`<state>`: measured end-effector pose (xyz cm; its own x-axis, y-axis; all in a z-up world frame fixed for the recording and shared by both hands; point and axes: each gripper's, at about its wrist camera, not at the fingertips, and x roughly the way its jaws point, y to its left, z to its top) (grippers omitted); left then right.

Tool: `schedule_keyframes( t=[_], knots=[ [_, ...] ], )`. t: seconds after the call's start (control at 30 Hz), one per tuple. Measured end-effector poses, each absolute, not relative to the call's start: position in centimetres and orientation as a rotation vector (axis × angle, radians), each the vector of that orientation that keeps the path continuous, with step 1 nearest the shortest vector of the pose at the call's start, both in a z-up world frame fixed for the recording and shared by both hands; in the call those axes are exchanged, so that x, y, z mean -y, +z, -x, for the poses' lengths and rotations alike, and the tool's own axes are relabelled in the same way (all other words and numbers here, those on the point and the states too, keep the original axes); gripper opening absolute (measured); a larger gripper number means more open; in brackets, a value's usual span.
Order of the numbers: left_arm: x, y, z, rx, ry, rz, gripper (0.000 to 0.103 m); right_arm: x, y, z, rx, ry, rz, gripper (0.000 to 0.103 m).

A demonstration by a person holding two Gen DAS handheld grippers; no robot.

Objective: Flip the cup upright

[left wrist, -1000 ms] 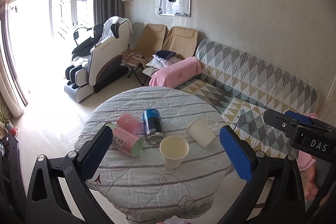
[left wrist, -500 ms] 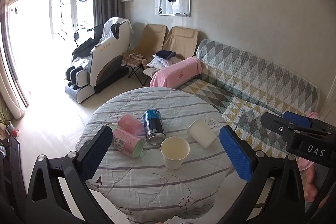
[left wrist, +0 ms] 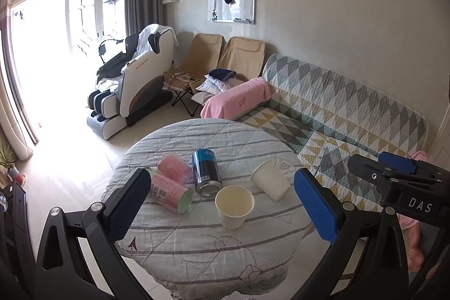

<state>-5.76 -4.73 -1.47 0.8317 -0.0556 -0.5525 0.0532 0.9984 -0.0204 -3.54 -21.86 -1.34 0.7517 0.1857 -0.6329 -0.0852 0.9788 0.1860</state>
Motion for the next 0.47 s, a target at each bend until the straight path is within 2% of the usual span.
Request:
schedule_keyframes(
  t=[0.47],
  knots=[
    [4.89,-1.16,5.06,-0.574,-0.04,-0.005,0.103,22.13,-1.23,3.31,-0.707,0.151,-0.14,0.081]
  ],
)
